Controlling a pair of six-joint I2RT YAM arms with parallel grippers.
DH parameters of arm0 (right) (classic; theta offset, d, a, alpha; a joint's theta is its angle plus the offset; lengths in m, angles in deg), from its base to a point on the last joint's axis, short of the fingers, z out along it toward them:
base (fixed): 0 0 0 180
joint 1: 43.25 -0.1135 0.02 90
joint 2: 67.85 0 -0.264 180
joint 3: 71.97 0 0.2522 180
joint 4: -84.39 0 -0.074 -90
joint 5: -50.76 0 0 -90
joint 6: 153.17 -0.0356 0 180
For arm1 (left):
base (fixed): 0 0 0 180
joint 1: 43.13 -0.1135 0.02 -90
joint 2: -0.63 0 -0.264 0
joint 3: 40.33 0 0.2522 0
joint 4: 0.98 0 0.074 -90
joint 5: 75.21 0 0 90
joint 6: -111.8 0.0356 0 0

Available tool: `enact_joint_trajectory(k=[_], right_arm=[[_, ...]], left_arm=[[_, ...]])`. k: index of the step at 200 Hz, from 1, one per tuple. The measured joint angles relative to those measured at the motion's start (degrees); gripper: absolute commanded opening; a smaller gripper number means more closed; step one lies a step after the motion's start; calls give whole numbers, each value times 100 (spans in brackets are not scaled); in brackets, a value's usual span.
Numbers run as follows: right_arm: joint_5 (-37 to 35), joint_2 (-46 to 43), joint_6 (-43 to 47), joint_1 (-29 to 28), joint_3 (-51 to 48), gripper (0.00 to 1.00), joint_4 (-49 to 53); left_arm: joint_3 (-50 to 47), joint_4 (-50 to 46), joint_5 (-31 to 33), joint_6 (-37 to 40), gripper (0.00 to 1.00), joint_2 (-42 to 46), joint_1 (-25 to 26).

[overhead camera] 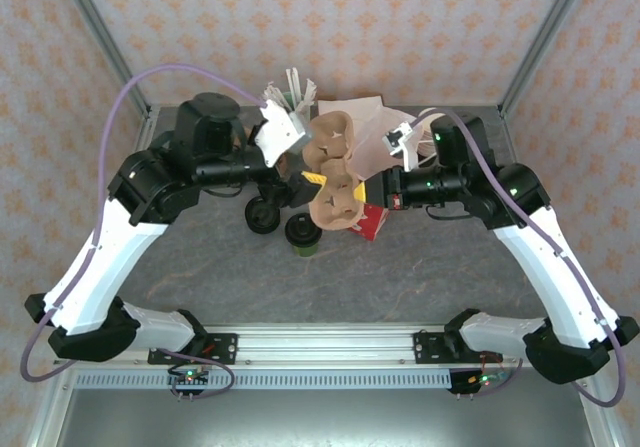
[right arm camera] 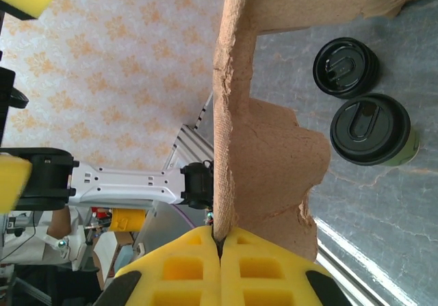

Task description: Pack the takeout coffee

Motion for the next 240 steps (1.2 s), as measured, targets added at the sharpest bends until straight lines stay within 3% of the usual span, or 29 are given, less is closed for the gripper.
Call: enact_joint_trajectory(k=[91,135,163,183,240], right_arm=[[461,321,7,0,0,0,101],[573,321,74,0,0,0,105],[599,350,105,0,0,0,140],[625,382,114,0,2,0,184],[717,391,197,-11,2,0,229]], left_arm=[[-63,-684,186,929,77,-772,168],[-50,-796,485,1093,67,-839,166],[28,-835,573,1121,69,-955,166],[28,-824,573,1117,76,-957,166],[35,-811,592,1200,71,-960,162]])
